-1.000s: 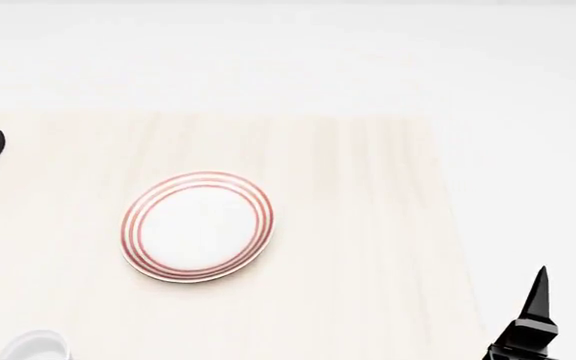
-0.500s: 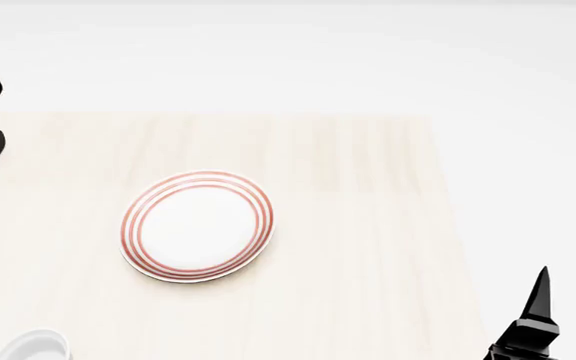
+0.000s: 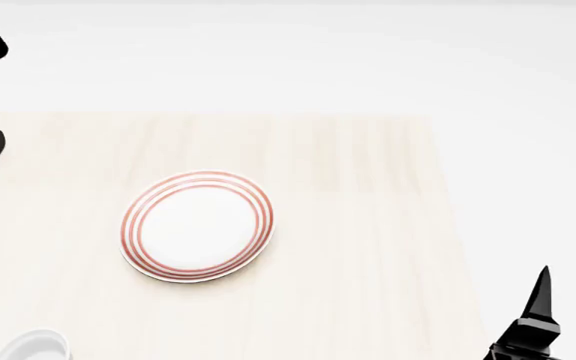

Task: Pick the akita bowl next to the ramekin and place it on the plate.

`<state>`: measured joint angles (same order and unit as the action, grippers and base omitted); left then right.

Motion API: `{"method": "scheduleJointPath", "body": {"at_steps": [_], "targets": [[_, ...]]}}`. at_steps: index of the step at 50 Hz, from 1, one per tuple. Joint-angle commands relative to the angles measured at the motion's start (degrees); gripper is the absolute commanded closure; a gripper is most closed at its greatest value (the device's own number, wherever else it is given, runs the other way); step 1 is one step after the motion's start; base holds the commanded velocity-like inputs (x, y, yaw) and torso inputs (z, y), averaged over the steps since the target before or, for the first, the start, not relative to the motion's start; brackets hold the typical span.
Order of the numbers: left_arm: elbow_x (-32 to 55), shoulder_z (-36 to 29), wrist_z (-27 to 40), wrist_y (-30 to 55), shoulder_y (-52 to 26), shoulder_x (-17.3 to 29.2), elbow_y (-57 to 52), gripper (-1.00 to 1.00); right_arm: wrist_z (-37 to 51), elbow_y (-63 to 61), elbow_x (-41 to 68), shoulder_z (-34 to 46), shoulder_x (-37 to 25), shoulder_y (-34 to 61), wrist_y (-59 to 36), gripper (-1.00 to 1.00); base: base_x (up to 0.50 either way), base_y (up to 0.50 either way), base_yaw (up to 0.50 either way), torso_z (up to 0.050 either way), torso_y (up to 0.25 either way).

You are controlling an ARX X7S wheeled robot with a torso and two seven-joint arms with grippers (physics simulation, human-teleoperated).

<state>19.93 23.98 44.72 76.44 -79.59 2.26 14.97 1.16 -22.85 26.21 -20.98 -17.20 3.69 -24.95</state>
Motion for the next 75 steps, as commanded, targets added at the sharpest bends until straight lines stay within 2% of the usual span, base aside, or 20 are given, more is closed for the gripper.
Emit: {"method": "scheduleJointPath", "body": {"at_steps": [1,15,21,29,33,38,41,42,44,47,52,57,58,60,61,68,71,72,74,75], "targets": [[2.7,6.6,11.4,0.4,-1.8,-1.1,3.5,-1.0,0.3,-0.2,0.2,0.1,-0.2,-0.1,0.0,-1.0,0.0,0.0,0.0,0.0,0.0],[2.9,-0.1,8.7,0.0,1.3,2.8,3.6,-1.0,0.4,0.6,0.2,0.4,-0.4,-0.1,0.7,-1.0,0.0,0.0,0.0,0.0,0.0],[2.1,-5.9,7.6,2.2,0.7,5.2,3.5,-1.0,0.9,-0.4,0.7,0.3,-0.6,-0.2,-0.1,-1.0,0.0,0.0,0.0,0.0,0.0],[2.1,-17.3,1.6,3.1,1.4,9.8,3.6,-1.0,1.1,-0.5,1.0,0.4,-0.7,-0.3,-0.2,-1.0,0.0,0.0,0.0,0.0,0.0],[2.3,-15.0,3.0,5.0,1.6,9.3,3.9,-1.0,1.3,-0.6,1.2,0.3,-0.8,-0.3,-0.3,-1.0,0.0,0.0,0.0,0.0,0.0],[4.5,-15.5,-0.2,5.9,1.7,9.9,3.8,-1.0,1.1,-0.1,1.1,0.4,-0.8,-0.3,0.3,-1.0,0.0,0.0,0.0,0.0,0.0],[4.0,-12.2,2.4,6.9,1.5,9.1,4.3,-1.0,1.2,0.0,1.1,0.5,-0.8,-0.3,0.3,-1.0,0.0,0.0,0.0,0.0,0.0],[4.6,-8.3,3.3,6.9,1.4,8.2,4.8,-1.0,1.2,0.1,1.0,0.5,-0.8,-0.3,0.5,-1.0,0.0,0.0,0.0,0.0,0.0],[4.1,-8.7,4.1,7.4,1.3,8.4,4.8,-1.0,1.2,0.1,1.1,0.5,-0.8,-0.3,0.5,-1.0,0.0,0.0,0.0,0.0,0.0],[3.8,-3.3,7.1,8.9,0.9,7.0,6.1,-1.0,1.3,0.2,1.0,0.6,-0.9,-0.2,0.5,-1.0,0.0,0.0,0.0,0.0,0.0],[3.8,-5.5,6.8,9.6,1.3,7.8,5.8,-1.0,1.5,0.1,1.2,0.7,-0.9,-0.2,0.4,-1.0,0.0,0.0,0.0,0.0,0.0],[3.7,0.8,9.8,10.9,0.5,6.5,7.3,-1.0,1.6,0.3,1.1,0.8,-1.0,-0.2,0.6,-1.0,0.0,0.0,0.0,0.0,0.0],[3.9,-3.1,8.6,12.1,1.1,7.7,7.9,-1.0,1.6,0.2,1.2,0.8,-1.0,-0.2,0.5,-1.0,0.0,0.0,0.0,0.0,0.0],[6.2,1.6,7.6,12.7,1.7,6.8,7.5,-1.0,1.8,0.0,1.3,0.8,-1.0,-0.3,0.4,-1.0,0.0,0.0,0.0,0.0,0.0],[5.0,-1.9,8.6,12.7,1.6,7.7,7.4,-1.0,1.8,-0.1,1.4,0.8,-1.1,-0.3,0.3,-1.0,0.0,0.0,0.0,0.0,0.0],[7.3,-3.0,7.4,12.9,1.6,8.6,7.7,-1.0,1.4,1.0,1.0,1.1,-1.0,-0.3,1.4,-1.0,0.0,0.0,0.0,0.0,0.0],[12.9,-8.8,7.6,13.5,1.8,11.1,8.6,-1.0,1.5,0.8,1.1,1.1,-1.1,-0.4,1.4,-1.0,0.0,0.0,0.0,0.0,0.0],[16.5,-17.4,5.8,13.5,2.1,13.9,8.1,-1.0,1.6,0.7,1.2,1.0,-1.1,-0.4,1.3,-1.0,0.0,0.0,0.0,0.0,0.0],[16.9,-15.8,7.3,13.0,2.3,13.7,8.1,-1.0,1.6,0.8,1.3,1.1,-1.1,-0.4,1.3,-1.0,0.0,0.0,0.0,0.0,0.0],[17.0,-17.7,7.0,12.8,2.5,14.4,7.6,-1.0,1.7,0.6,1.3,1.1,-1.1,-0.5,1.3,-1.0,0.0,0.0,0.0,0.0,0.0]]}}
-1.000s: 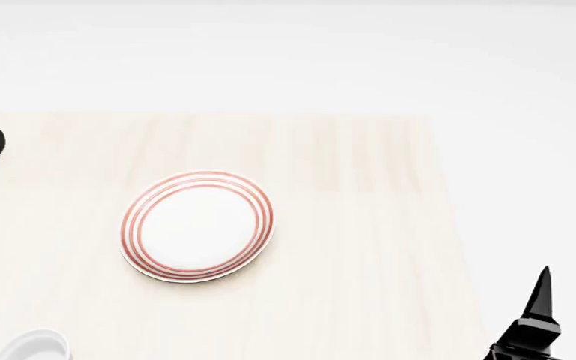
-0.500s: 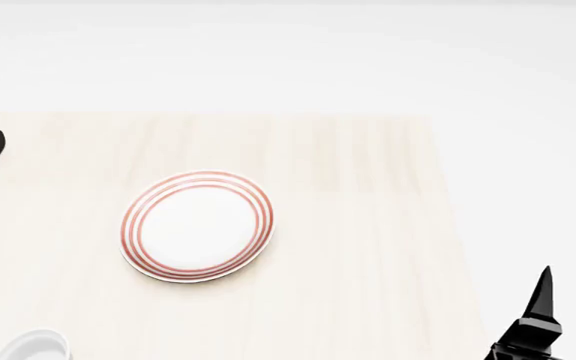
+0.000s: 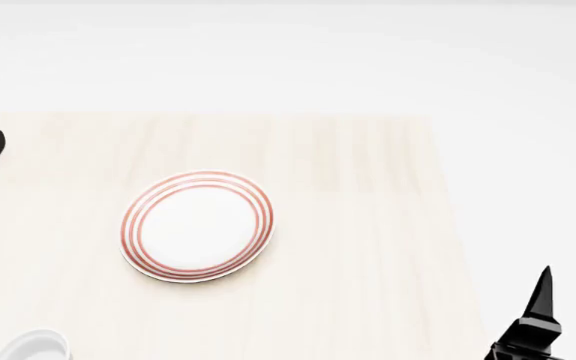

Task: Pick the akita bowl next to the ramekin and place it on the plate.

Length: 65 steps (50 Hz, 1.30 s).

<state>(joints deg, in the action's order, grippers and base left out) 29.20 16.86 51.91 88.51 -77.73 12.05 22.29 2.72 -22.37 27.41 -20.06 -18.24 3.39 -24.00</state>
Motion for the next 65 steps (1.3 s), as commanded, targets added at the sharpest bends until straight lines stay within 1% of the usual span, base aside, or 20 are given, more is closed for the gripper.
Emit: {"method": "scheduleJointPath", "body": {"at_steps": [1,11,16,18,21,30,40,45,46,48,50,53,55,57,58,60,65], "targets": [[7.9,-10.6,-0.4,0.3,0.6,4.7,0.7,-1.0,0.0,0.4,0.0,0.2,-0.1,-0.1,0.5,-1.0,0.0,0.0,0.0,0.0,0.0],[9.1,-8.2,2.2,-0.2,1.4,4.4,0.2,-1.0,0.4,0.0,0.4,0.2,-0.3,-0.2,0.2,-1.0,0.0,0.0,0.0,0.0,0.0],[9.2,-4.2,4.7,-2.2,2.3,3.6,0.2,-1.0,0.7,-0.4,0.6,0.2,-0.4,-0.3,-0.1,-1.0,0.0,0.0,0.0,0.0,0.0],[9.3,-4.2,4.9,-1.9,2.5,3.8,0.1,-1.0,0.5,0.0,0.4,0.3,-0.5,-0.2,0.2,-1.0,0.0,0.0,0.0,0.0,0.0],[9.7,-2.4,5.8,-2.1,2.7,3.5,0.0,-1.0,0.3,0.6,0.3,0.4,-0.4,-0.2,0.8,-1.0,0.0,0.0,0.0,0.0,0.0],[10.1,-2.8,4.3,-4.9,3.7,4.4,-0.5,-1.0,0.5,0.4,0.5,0.5,-0.5,-0.2,0.7,-1.0,0.0,0.0,0.0,0.0,0.0],[9.2,-4.1,2.7,-8.2,4.2,6.1,1.5,-1.0,0.4,1.0,0.4,0.7,-0.5,-0.3,1.4,-1.0,0.0,0.0,0.0,0.0,0.0],[8.5,-4.1,3.6,-8.1,4.4,6.9,2.3,-1.0,0.9,0.3,0.7,0.7,-0.7,-0.3,0.7,-1.0,0.0,0.0,0.0,0.0,0.0],[8.5,-3.7,3.8,-8.4,5.6,7.0,1.8,-1.0,0.7,0.8,0.6,0.7,-0.7,-0.2,1.1,-1.0,0.0,0.0,0.0,0.0,0.0],[8.4,-2.6,5.6,-6.6,4.6,7.0,1.9,-1.0,1.0,0.2,0.9,0.7,-0.8,-0.3,0.7,-1.0,0.0,0.0,0.0,0.0,0.0],[8.3,-2.7,5.7,-6.6,4.2,7.0,2.5,-1.0,0.6,1.0,0.7,0.7,-0.7,-0.2,1.4,-1.0,0.0,0.0,0.0,0.0,0.0],[8.4,-1.8,6.3,-7.0,6.3,6.8,1.4,-1.0,1.1,0.2,1.0,0.7,-0.8,-0.3,0.7,-1.0,0.0,0.0,0.0,0.0,0.0],[8.6,-0.9,7.4,-6.0,5.3,6.7,1.4,-1.0,1.1,0.2,1.0,0.7,-0.9,-0.3,0.7,-1.0,0.0,0.0,0.0,0.0,0.0],[8.3,-1.5,7.0,-6.4,5.1,7.0,2.2,-1.0,0.9,0.5,1.0,0.7,-0.9,-0.3,1.0,-1.0,0.0,0.0,0.0,0.0,0.0],[8.4,-1.6,6.6,-7.1,6.3,7.1,1.8,-1.0,1.2,0.1,1.2,0.7,-1.0,-0.4,0.6,-1.0,0.0,0.0,0.0,0.0,0.0],[8.4,-1.3,7.1,-6.3,5.4,7.4,1.9,-1.0,1.2,0.0,1.1,0.7,-1.0,-0.3,0.6,-1.0,0.0,0.0,0.0,0.0,0.0],[8.4,-1.8,6.0,-8.0,7.1,7.7,1.5,-1.0,1.5,-0.3,1.4,0.7,-1.1,-0.4,0.4,-1.0,0.0,0.0,0.0,0.0,0.0]]}}
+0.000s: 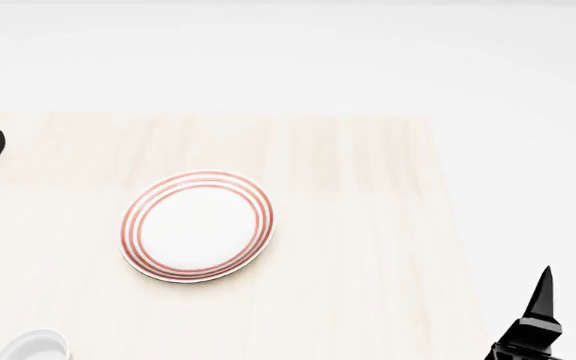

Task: Pick the akita bowl next to the ramekin and place it on the plate.

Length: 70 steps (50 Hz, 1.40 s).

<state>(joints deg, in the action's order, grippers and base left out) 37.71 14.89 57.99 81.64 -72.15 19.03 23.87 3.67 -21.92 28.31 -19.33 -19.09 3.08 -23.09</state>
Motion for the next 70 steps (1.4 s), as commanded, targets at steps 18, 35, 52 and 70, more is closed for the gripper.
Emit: {"method": "scheduleJointPath", "body": {"at_steps": [18,35,52,70], "targets": [[1.0,-0.3,-1.2,0.8,2.1,2.5,0.8,-1.0,0.6,-0.3,0.5,0.3,-0.5,-0.1,-0.1,-1.0,0.0,0.0,0.0,0.0,0.0],[2.0,1.0,-1.1,0.4,3.3,2.8,0.0,-1.0,0.9,-0.2,0.7,0.5,-0.6,-0.1,0.1,-1.0,0.0,0.0,0.0,0.0,0.0],[2.1,0.7,-1.6,-1.3,6.4,3.1,-0.9,-1.0,1.3,-0.6,1.1,0.5,-0.8,-0.3,-0.1,-1.0,0.0,0.0,0.0,0.0,-0.004],[2.6,0.5,-1.9,-2.0,6.7,2.9,-0.8,-1.0,0.6,1.4,0.6,1.0,-0.7,-0.1,1.7,-1.0,0.0,0.0,0.0,0.0,-0.135]]}}
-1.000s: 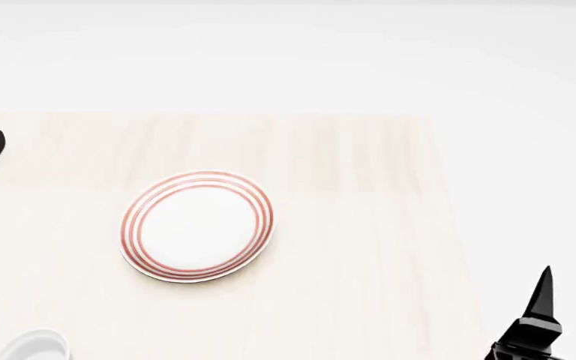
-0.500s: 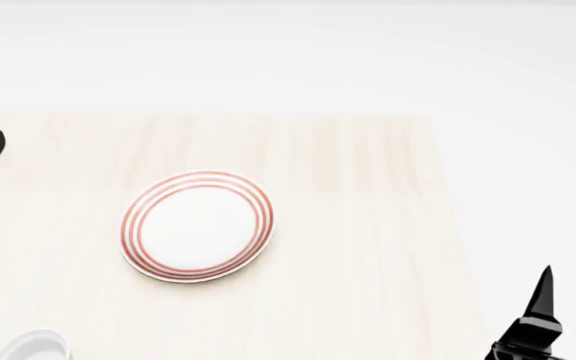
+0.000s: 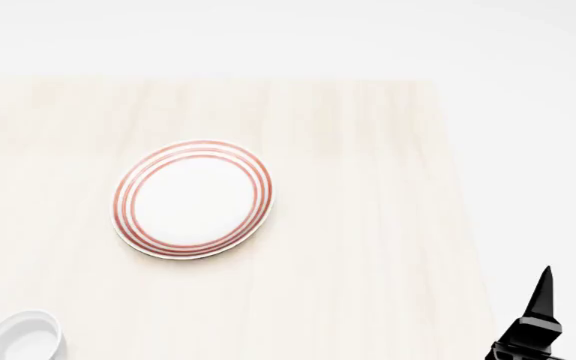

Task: Pick the akita bowl next to the ramekin and place it on the plate.

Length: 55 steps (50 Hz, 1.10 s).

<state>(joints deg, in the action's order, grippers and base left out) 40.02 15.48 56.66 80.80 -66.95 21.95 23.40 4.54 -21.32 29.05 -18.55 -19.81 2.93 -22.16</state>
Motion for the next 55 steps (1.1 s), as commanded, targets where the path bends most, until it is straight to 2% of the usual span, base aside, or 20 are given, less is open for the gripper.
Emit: {"method": "scheduleJointPath", "body": {"at_steps": [1,14,28,43,55], "targets": [[0.3,0.1,-0.1,-0.5,0.9,-0.1,-0.2,-1.0,-0.3,1.0,-0.2,0.2,0.0,0.1,0.9,-1.0,0.0,0.0,0.0,0.0,-0.09],[0.5,1.2,0.4,-1.5,2.6,-0.2,-0.3,-1.0,0.5,-0.5,0.4,0.1,-0.4,-0.3,-0.1,-1.0,0.0,0.0,0.0,0.0,-0.095],[1.1,3.6,2.9,0.0,1.2,-0.5,-0.2,-1.0,0.2,0.7,0.1,0.4,-0.3,-0.2,0.9,-1.0,0.0,0.0,0.0,0.0,-0.08],[1.2,1.9,1.0,-1.4,2.2,0.0,0.1,-1.0,0.7,0.1,0.5,0.5,-0.6,-0.1,0.4,-1.0,0.0,0.0,0.0,0.0,-0.027],[1.6,3.2,2.0,-1.4,2.7,-0.2,-0.3,-1.0,1.3,-0.9,1.1,0.4,-0.9,-0.4,-0.3,-1.0,0.0,0.0,0.0,0.0,-0.084]]}}
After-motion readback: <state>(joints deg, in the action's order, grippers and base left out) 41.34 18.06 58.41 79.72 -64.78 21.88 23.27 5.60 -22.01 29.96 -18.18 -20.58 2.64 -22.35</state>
